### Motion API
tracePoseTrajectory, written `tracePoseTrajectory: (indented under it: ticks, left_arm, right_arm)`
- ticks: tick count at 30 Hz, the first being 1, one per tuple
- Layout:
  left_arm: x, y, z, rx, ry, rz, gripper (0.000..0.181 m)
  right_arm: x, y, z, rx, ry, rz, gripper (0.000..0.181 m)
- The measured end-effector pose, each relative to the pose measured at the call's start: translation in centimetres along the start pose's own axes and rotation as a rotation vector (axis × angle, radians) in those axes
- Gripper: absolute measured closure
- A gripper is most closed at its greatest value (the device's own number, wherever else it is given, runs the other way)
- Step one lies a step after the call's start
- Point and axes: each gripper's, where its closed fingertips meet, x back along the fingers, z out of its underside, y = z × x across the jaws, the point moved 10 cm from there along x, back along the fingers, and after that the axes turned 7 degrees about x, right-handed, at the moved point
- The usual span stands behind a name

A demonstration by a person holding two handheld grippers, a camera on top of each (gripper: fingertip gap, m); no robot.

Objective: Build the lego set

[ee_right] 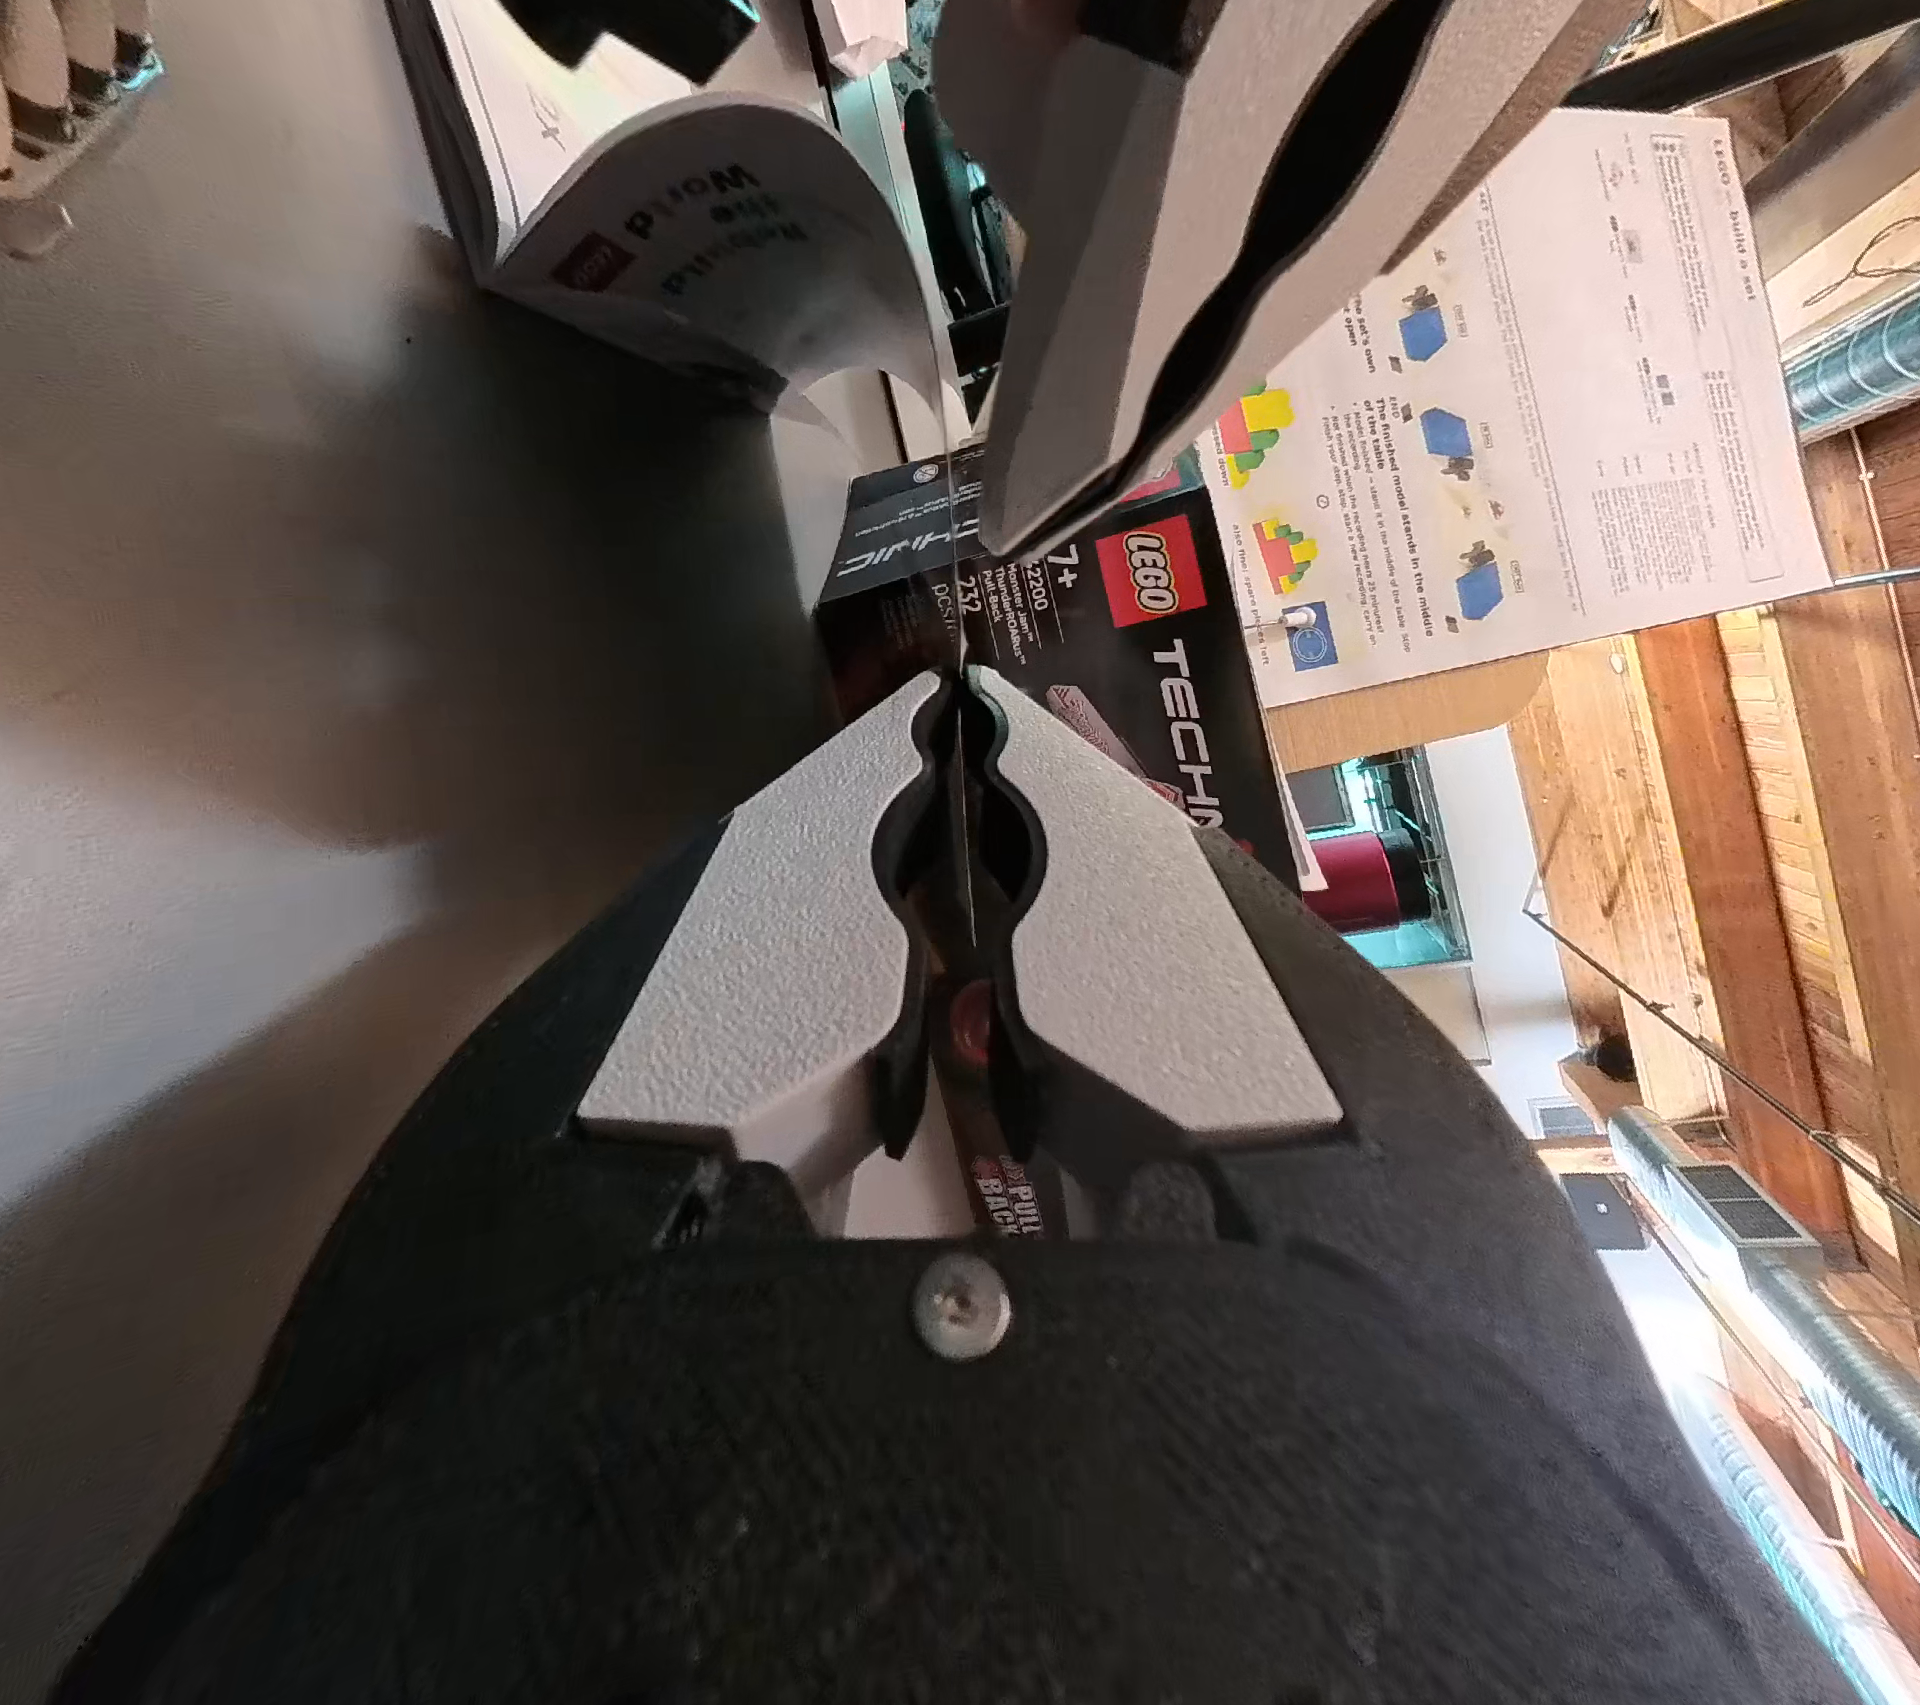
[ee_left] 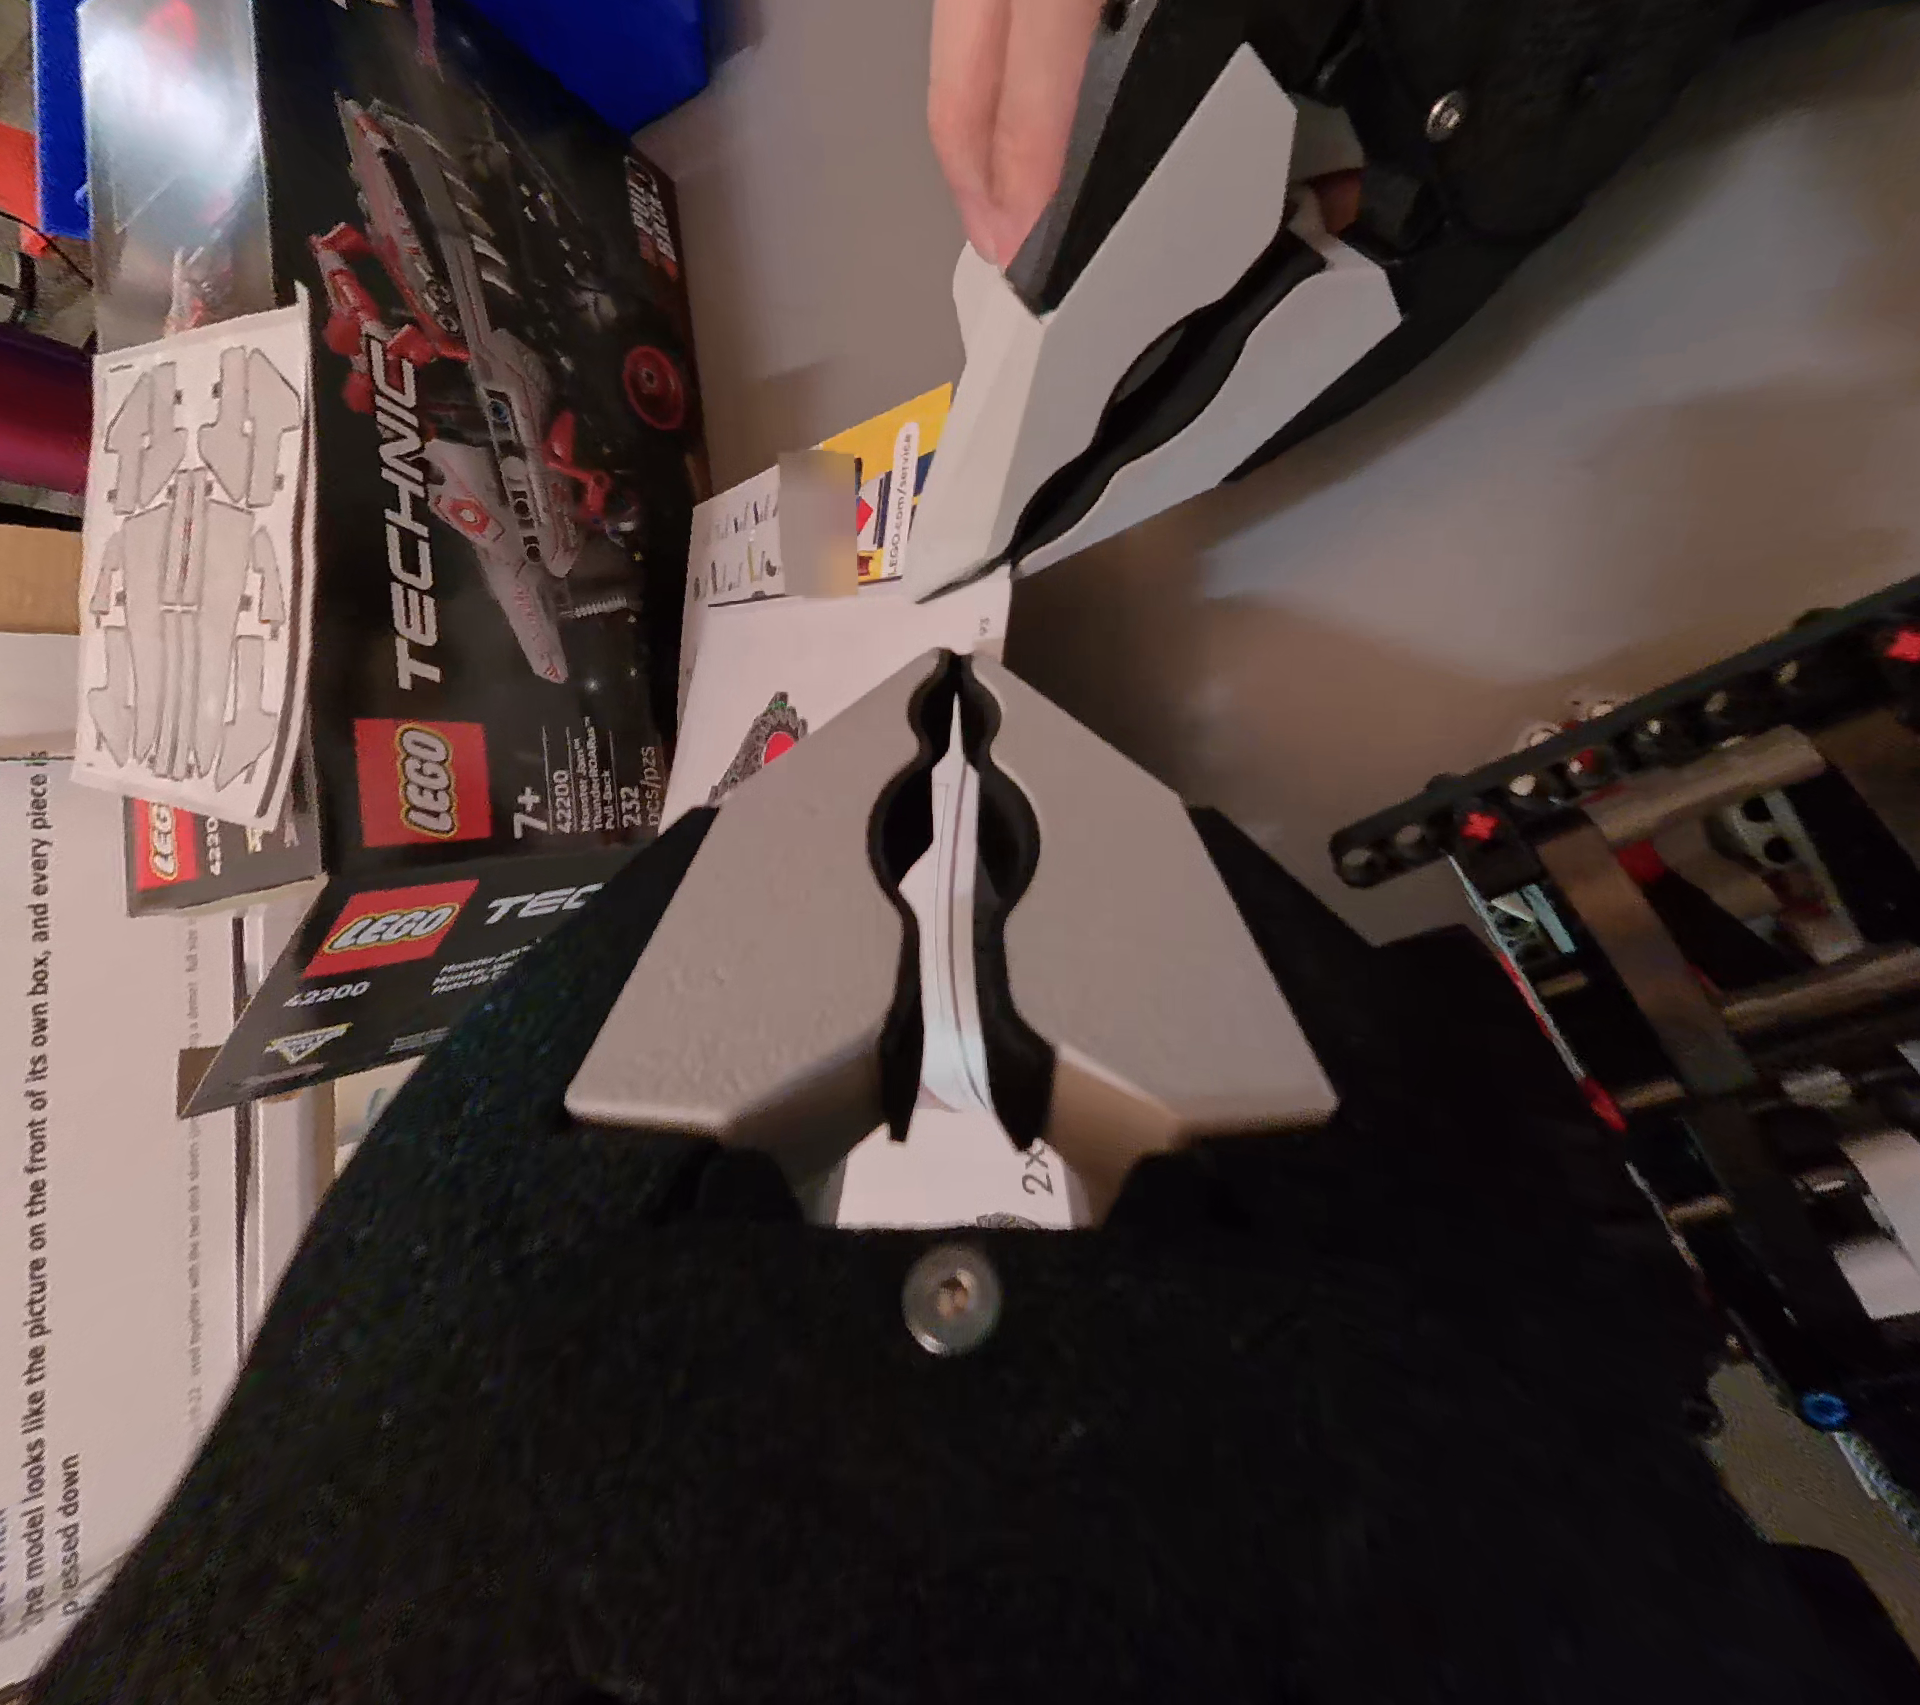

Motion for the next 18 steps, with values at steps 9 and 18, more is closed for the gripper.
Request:
tracePoseTrajectory:
  ticks: [9, 18]
  left_arm:
    - [-0.74, -0.6, -0.71, -0.024, 0.009, 0.022, 0.181]
    - [-0.11, 0.08, -0.78, 0.026, -0.009, -0.022, 0.181]
  right_arm:
    - [-0.02, 0.06, -0.07, 0.008, 0.002, -0.003, 0.181]
    - [-0.11, 0.25, 0.22, 0.032, 0.02, -0.01, 0.181]
